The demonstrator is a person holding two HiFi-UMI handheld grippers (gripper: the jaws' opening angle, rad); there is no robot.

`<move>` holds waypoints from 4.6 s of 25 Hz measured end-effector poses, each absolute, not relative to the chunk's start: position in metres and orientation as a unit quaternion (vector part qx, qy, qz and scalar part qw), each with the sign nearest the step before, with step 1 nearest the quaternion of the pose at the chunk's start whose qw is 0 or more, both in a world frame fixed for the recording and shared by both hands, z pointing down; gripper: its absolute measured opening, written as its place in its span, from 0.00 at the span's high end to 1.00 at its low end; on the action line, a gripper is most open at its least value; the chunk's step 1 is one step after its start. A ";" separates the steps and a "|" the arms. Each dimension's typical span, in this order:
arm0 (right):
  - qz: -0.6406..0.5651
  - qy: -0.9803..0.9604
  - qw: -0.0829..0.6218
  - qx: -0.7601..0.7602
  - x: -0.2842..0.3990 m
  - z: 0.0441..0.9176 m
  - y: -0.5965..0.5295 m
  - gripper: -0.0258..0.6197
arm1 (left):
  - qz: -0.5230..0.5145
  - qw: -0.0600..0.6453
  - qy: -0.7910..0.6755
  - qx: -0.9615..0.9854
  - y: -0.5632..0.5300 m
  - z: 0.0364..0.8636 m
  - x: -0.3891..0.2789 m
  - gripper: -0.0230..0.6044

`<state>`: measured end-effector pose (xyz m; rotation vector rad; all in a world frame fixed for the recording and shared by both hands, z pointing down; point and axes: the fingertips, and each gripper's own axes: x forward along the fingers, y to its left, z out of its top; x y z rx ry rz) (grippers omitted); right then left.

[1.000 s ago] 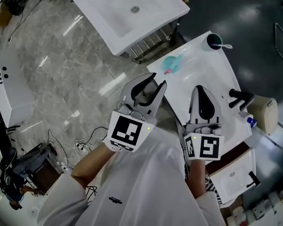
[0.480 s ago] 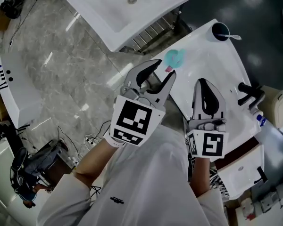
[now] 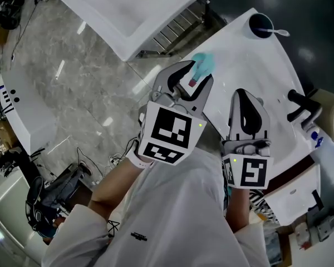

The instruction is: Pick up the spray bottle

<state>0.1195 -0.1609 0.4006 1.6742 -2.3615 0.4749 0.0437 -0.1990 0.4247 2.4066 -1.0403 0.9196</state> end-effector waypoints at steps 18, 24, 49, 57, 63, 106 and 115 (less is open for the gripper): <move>0.201 -0.788 0.092 0.574 0.122 0.432 -0.161 0.95 | 0.353 0.183 -0.370 0.839 -0.208 0.480 0.059 0.60; 0.209 -0.786 0.087 0.576 0.123 0.435 -0.159 0.95 | 0.358 0.180 -0.380 0.834 -0.210 0.489 0.056 0.60; 0.204 -0.783 0.079 0.582 0.125 0.423 -0.143 0.95 | 0.340 0.141 -0.412 0.833 -0.212 0.475 0.049 0.76; 0.173 -0.795 0.074 0.576 0.114 0.396 -0.140 0.95 | 0.312 0.130 -0.427 0.838 -0.205 0.443 0.035 0.76; 0.148 -0.801 0.078 0.574 0.110 0.372 -0.132 0.95 | 0.286 0.126 -0.437 0.843 -0.192 0.411 0.024 0.76; 0.034 -0.811 0.091 0.578 0.094 0.261 -0.071 0.95 | 0.138 0.108 -0.521 0.835 -0.072 0.277 -0.080 0.76; 0.039 -0.811 0.095 0.577 0.096 0.266 -0.068 0.95 | 0.134 0.112 -0.522 0.835 -0.069 0.274 -0.078 0.76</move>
